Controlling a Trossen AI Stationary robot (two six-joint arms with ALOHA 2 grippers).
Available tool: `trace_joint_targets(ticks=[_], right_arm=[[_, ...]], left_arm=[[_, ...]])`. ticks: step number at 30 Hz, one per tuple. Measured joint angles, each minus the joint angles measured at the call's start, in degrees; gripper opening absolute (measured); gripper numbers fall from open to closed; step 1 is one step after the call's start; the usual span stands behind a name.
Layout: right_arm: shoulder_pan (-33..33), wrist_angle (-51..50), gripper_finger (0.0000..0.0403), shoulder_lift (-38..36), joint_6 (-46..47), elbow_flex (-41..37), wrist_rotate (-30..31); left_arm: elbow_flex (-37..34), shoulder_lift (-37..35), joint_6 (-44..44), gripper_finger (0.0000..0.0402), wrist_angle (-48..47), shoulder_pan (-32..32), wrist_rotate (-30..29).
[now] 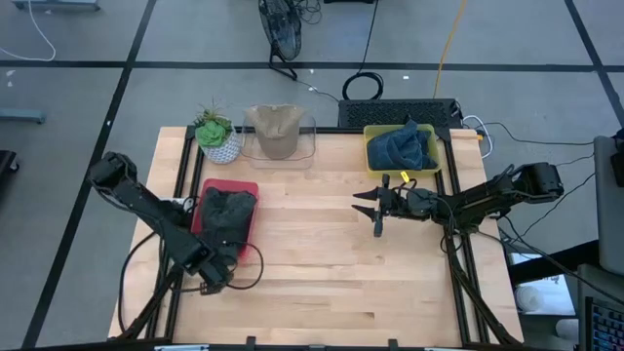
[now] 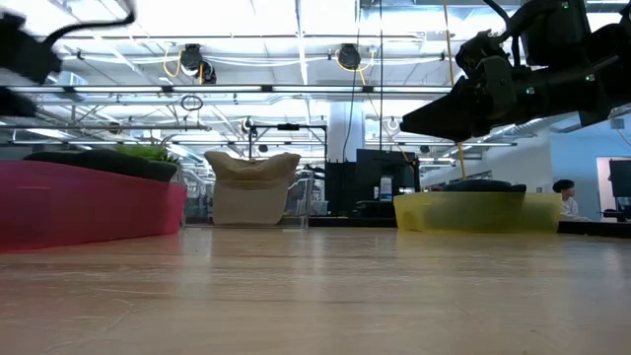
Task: Pick & Place hat
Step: Adjust the transparent bin
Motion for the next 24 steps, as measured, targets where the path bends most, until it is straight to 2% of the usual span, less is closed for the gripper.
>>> trace_joint_targets(ticks=[6,9,11,12,14,17,24], right_arm=[[0.00,0.27,0.0130,0.00,0.00,0.00,0.00],[0.00,0.50,0.0130,-0.02,0.00,0.00,0.00],[0.00,0.49,0.0130,-0.02,0.00,0.01,0.00],[0.00,0.50,0.0130,-0.02,0.02,0.00,0.00],[0.00,0.43,0.0130,-0.01,0.35,0.01,-0.07],[0.00,0.31,0.0130,-0.02,0.43,0.00,-0.11],[0.00,-0.46,0.0130,-0.02,-0.04,0.01,-0.11]], left_arm=[[9.40,-1.17,15.26,0.0046,0.36,4.87,-4.28],[13.20,-1.82,25.29,0.0046,3.59,7.46,-14.52],[12.95,-1.90,33.01,0.0046,8.61,10.07,-22.07],[12.34,-1.89,36.28,0.0046,11.12,11.89,-23.56],[10.96,-1.88,41.83,0.0046,15.15,16.31,-22.35],[7.55,-1.83,46.68,0.0046,19.55,23.61,-17.09],[0.38,-1.83,53.15,0.0046,18.90,36.33,-13.91]])
